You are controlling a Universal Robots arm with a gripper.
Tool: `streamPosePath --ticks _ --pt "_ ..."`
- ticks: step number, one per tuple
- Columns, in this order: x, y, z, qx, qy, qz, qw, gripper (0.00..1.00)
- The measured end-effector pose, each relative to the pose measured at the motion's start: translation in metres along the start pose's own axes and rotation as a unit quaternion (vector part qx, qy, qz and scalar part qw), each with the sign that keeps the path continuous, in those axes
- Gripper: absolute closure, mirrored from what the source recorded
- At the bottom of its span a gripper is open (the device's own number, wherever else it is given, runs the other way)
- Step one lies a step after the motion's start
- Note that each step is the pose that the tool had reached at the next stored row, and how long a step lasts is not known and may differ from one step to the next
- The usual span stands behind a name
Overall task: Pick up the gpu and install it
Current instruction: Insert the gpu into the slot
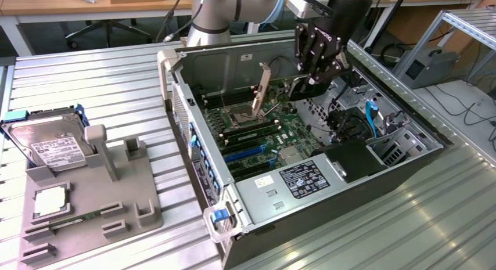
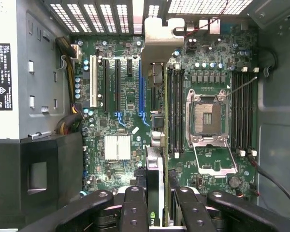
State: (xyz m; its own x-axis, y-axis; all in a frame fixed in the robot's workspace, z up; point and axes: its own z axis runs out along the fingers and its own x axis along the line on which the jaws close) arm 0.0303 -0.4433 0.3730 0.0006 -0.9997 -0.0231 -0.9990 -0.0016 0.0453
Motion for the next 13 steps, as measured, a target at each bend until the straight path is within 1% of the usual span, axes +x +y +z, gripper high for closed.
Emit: streamPosePath --ticks 5,6,7,9,11,13 --pt "0.000 0.0016 0.0049 0.0000 0.0000 0.000 1.0000 0.73" --pt "0.000 0.0040 0.0062 0.0006 0.0000 0.000 1.0000 0.73" --pt "0.000 0.0063 0.0075 0.0023 0.0000 0.000 1.0000 0.73" --pt "0.000 0.0078 0.0096 0.0042 -0.0001 0.000 1.0000 0.73" --pt "0.000 0.0092 0.0130 0.0052 -0.0001 0.000 1.0000 0.73" --pt "0.000 0.0102 0.0163 0.0057 -0.0001 0.000 1.0000 0.73"
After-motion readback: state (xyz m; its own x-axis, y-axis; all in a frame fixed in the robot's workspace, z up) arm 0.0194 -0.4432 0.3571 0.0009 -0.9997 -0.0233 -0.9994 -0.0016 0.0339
